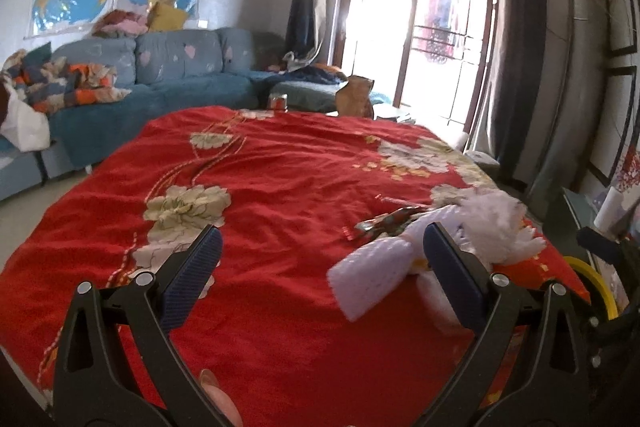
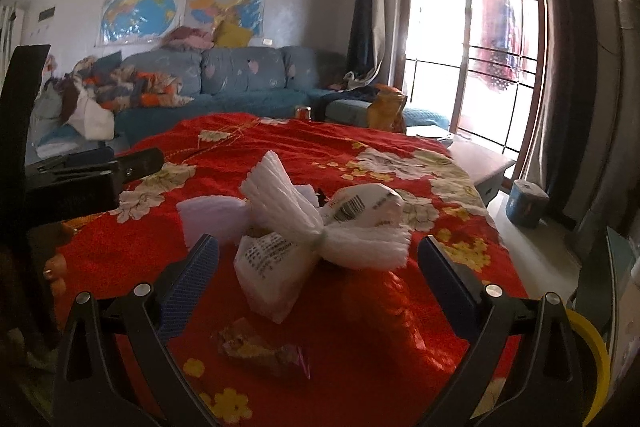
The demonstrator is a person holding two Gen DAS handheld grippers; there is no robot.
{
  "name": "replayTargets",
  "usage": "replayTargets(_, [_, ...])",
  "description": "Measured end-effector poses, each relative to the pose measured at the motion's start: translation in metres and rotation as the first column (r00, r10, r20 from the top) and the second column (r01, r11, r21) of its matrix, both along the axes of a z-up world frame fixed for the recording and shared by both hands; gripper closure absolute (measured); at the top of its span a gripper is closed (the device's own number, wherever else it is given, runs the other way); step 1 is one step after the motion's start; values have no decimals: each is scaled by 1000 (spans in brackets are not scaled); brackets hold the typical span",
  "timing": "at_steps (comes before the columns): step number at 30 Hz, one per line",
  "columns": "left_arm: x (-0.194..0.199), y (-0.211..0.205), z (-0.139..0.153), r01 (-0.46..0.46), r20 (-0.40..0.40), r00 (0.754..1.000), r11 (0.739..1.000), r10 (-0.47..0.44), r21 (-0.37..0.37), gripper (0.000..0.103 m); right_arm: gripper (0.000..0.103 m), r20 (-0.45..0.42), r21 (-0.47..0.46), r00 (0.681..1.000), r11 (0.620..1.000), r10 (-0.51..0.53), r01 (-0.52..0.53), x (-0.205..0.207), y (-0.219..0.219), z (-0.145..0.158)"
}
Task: Collect trash
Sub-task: 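Grasp the white foam fruit net with the left gripper while the right grasps a white item, then carry both held white items over the yellow-rimmed trash bin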
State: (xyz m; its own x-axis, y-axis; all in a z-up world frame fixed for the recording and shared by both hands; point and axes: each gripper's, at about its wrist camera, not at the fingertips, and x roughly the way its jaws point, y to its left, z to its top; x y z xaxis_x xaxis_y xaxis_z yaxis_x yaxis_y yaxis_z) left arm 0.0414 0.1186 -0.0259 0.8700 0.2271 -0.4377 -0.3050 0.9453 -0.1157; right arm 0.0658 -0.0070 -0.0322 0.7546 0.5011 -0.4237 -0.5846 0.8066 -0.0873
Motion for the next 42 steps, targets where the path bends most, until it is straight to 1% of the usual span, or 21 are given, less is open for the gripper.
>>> replayTargets(2, [3,8,-4,17,-11,1000,1000,-17,-21,11,6,2,-17,1000,1000,5,-5,7,7,0])
replayTargets(7, [12,16,-14,52,-54,997,998,-53,-29,11,7,3,-55,1000,998,30,-30,21,25,-2])
replayTargets(8, [15,18,-18,63,-72,995,997,-67,-45,11,8,4,-60,999,998,34,-34,24,27,-3])
replayTargets(10, [19,23,-23,80,-86,993,993,-87,-85,11,14,0,-74,999,996,45,-45,29,33,-2])
replayTargets(11, [22,25,-26,95,-90,990,989,-105,-112,11,19,-11,-74,999,996,51,-52,32,36,-3])
replayTargets(14, [31,29,-33,130,-97,985,980,-145,-150,11,29,-45,-83,996,993,78,-82,39,40,-5])
replayTargets(16, [37,31,-39,150,-106,979,971,-172,-186,11,41,-53,-87,995,992,81,-86,41,41,-5])
replayTargets(18, [42,32,-45,185,-107,971,955,-214,-231,11,61,-79,-60,993,993,93,-98,44,38,-5])
replayTargets(20, [48,31,-51,213,-117,961,943,-249,-256,11,76,-102,-37,988,993,112,-116,47,33,-5])
replayTargets(21, [52,29,-55,229,-122,956,936,-269,-269,12,80,-105,-19,987,993,118,-120,46,29,-3])
replayTargets(23, [56,28,-60,249,-123,947,922,-295,-296,20,82,-107,16,986,992,124,-123,44,21,1])
replayTargets(25, [57,28,-63,263,-122,941,911,-314,-317,25,83,-116,69,985,990,130,-122,44,11,7])
replayTargets(26, [58,26,-64,279,-119,936,903,-332,-327,31,84,-121,90,984,989,132,-121,43,6,8])
replayTargets(29, [59,22,-63,298,-112,930,895,-351,-331,44,84,-139,148,982,984,124,-103,44,-6,14])
replayTargets(32, [58,21,-61,308,-108,926,891,-361,-334,74,84,-153,192,982,978,107,-77,43,-18,19])
replayTargets(35, [55,21,-56,321,-96,924,887,-370,-333,82,84,-158,227,983,973,89,-51,41,-27,22])
replayTargets(38, [48,18,-42,335,-65,927,891,-371,-306,92,84,-168,272,983,962,76,-28,42,-38,28])
replayTargets(42, [38,12,-17,361,-8,927,896,-376,-261,93,84,-174,336,982,942,69,-6,41,-53,37])
